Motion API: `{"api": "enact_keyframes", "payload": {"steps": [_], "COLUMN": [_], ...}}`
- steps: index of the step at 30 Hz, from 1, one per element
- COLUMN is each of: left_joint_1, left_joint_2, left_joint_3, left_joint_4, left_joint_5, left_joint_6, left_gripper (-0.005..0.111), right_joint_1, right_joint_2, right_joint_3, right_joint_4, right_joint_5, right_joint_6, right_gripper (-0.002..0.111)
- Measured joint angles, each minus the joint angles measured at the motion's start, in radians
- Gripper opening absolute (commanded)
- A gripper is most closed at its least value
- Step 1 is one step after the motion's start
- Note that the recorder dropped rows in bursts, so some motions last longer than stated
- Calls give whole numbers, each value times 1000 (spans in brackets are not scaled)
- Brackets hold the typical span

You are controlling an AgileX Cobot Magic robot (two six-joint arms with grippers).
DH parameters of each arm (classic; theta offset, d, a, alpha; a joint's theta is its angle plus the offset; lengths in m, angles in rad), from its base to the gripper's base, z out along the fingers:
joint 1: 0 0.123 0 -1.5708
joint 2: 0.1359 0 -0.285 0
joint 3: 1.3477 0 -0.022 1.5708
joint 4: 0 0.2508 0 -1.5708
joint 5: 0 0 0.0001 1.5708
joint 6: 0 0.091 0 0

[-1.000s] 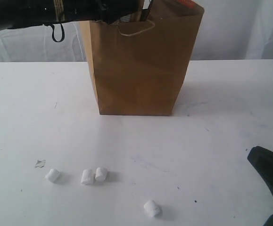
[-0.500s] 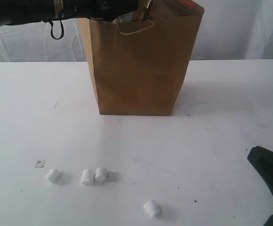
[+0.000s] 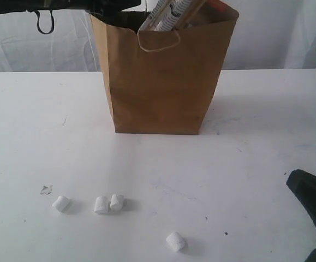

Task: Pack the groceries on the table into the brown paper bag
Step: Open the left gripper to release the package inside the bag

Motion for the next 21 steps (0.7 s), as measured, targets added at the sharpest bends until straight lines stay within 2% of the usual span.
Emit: {"api": "enact_keyframes", "payload": {"steps": [21], "left_joint_1": [13], "left_joint_2": [0], "left_joint_3": [0], "left_joint_4": [6], "left_joint_5": [52], "left_joint_6": [-8], "left_gripper": [59], "right_joint_1": [0], "right_joint_2": [0], "right_joint_3": [0], "right_joint_4": [0], "right_joint_5": [0], "right_joint_6": [0], "right_gripper": [0]}}
